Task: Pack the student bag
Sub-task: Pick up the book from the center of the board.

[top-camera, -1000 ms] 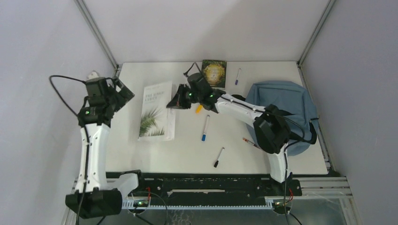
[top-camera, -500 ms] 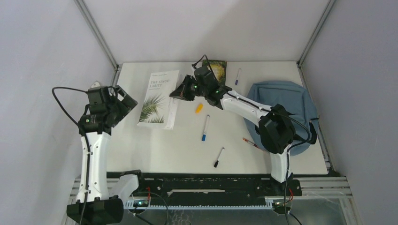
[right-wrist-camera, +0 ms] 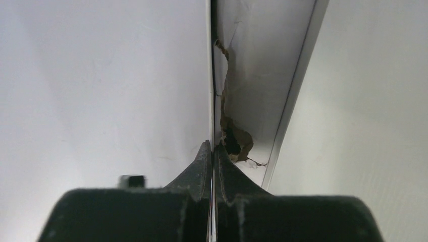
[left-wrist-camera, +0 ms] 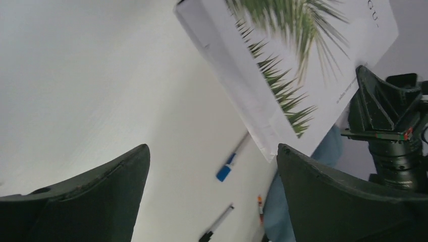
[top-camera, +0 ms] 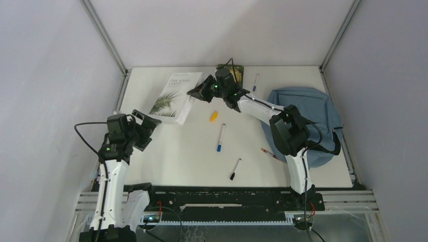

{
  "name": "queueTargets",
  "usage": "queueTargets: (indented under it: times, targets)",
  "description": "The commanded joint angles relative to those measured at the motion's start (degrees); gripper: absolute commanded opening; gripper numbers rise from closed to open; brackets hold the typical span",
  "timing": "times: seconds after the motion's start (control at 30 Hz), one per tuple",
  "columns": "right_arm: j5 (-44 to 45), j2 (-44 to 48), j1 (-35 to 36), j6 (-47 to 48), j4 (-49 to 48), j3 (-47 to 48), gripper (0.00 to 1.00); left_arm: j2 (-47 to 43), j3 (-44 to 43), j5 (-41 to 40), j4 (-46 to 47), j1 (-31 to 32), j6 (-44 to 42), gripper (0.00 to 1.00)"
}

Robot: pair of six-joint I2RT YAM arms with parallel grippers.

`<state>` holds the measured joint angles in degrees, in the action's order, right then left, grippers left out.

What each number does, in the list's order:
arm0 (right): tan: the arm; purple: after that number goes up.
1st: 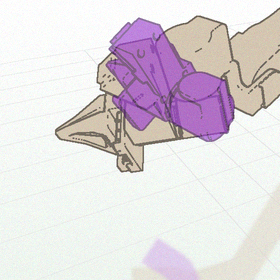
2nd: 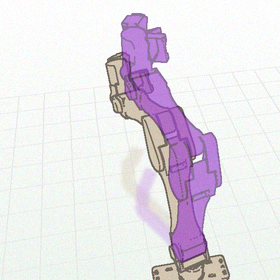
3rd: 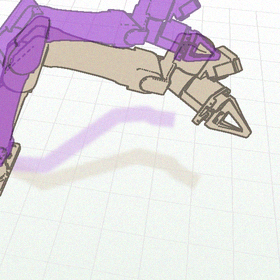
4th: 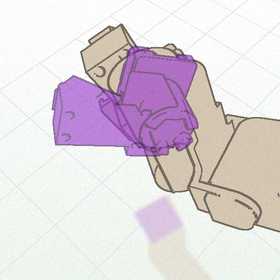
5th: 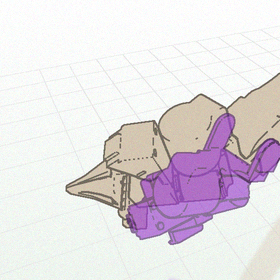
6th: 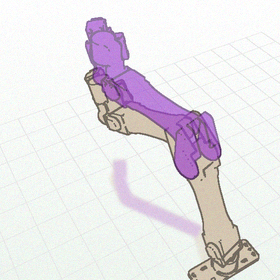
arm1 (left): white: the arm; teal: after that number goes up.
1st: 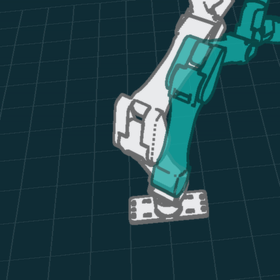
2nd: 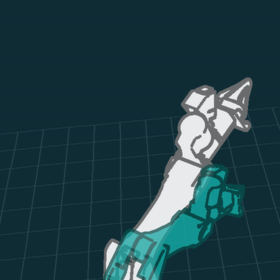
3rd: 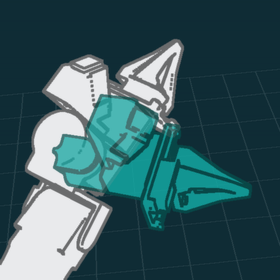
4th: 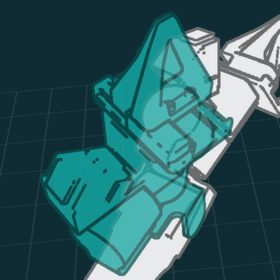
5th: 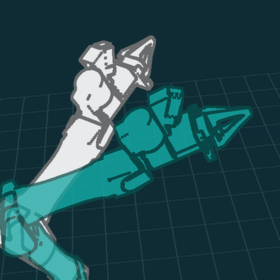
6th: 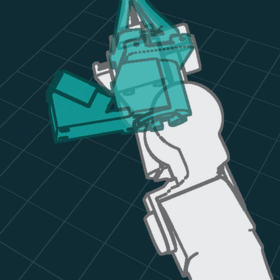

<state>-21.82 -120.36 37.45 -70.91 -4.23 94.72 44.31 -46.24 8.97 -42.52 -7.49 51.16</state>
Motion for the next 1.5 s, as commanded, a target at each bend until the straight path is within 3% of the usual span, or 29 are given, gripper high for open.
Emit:
queueTargets:
  times: [0.0, 0.1, 0.23, 0.37, 0.57, 0.77, 1.03, 1.47]
  targets:
    - [-3.5, 1.3, -1.1, -7.5, -10.1, 3.1, 0.00, -0.9, 6.6, 7.9, 15.9, -0.3, 5.9, 1.00]
    - [-5.9, 0.9, -1.6, -12.7, -16.2, 1.1, 0.00, -0.2, 10.4, 10.9, 21.8, -0.3, 10.4, 1.00]
    - [-6.2, 1.4, -1.8, -13.4, -16.5, 0.0, 0.00, 0.7, 14.5, 16.4, 31.6, -0.3, 13.6, 1.00]
    - [-7.3, 1.5, -2.0, -16.4, -20.1, -2.1, 0.00, 0.0, 16.3, 19.1, 35.7, -0.3, 14.0, 1.00]
    - [-6.2, 1.5, -2.7, -16.2, -19.1, -2.5, 0.00, -2.3, 13.3, 23.0, 33.9, -0.3, 9.5, 1.00]
    - [-6.0, 1.2, -3.2, -16.6, -19.2, -2.8, 0.00, -3.5, 7.2, 22.3, 28.9, -0.3, 5.6, 1.00]
    - [-7.0, 1.1, -3.2, -18.4, -21.4, -4.5, 0.00, -2.5, 5.2, 19.1, 27.0, -0.4, 3.7, 1.00]
    - [-9.3, 1.4, -3.3, -22.4, -28.2, -8.9, 0.00, 4.7, 7.0, 16.3, 37.2, -0.3, 6.6, 1.00]
